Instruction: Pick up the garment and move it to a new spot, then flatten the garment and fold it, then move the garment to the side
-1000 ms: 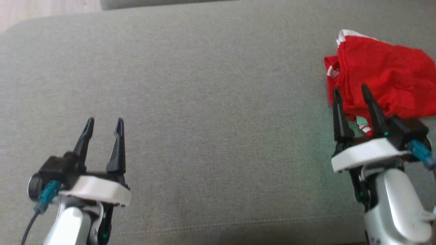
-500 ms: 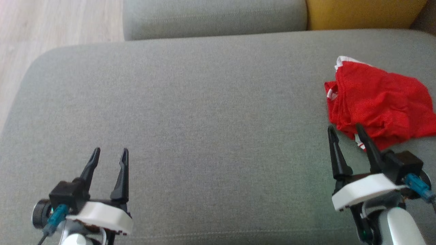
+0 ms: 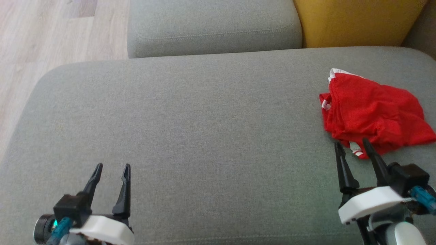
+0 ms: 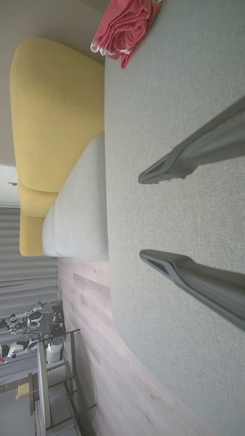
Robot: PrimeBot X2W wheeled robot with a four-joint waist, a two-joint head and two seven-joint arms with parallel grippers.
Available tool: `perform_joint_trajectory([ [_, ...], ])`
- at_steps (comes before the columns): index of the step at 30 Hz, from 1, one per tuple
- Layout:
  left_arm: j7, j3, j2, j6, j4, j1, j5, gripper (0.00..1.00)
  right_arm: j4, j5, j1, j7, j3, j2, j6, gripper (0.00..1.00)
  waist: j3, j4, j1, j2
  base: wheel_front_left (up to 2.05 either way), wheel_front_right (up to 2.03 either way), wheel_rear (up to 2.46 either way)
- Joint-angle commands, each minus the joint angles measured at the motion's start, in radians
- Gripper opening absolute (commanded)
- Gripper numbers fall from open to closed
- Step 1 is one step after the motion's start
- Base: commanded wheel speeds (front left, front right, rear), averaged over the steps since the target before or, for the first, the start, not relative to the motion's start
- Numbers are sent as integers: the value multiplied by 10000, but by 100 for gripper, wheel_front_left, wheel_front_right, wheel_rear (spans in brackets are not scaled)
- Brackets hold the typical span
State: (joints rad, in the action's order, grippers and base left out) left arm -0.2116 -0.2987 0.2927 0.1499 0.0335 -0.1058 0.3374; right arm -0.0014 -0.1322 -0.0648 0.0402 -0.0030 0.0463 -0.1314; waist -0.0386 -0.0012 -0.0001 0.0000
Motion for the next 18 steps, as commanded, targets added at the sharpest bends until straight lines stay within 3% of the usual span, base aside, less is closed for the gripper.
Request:
perform_joint_trajectory([
  [1,21,361,252,46,-401,326,-29,100,-414,-94,161,16,185,40,7,100,-50,1,1,0,0,0,0],
  [18,152,381,346,332,-668,-21,41,100,-481,-76,-39,109,117,40,7,100,-300,117,1,0,0,0,0],
])
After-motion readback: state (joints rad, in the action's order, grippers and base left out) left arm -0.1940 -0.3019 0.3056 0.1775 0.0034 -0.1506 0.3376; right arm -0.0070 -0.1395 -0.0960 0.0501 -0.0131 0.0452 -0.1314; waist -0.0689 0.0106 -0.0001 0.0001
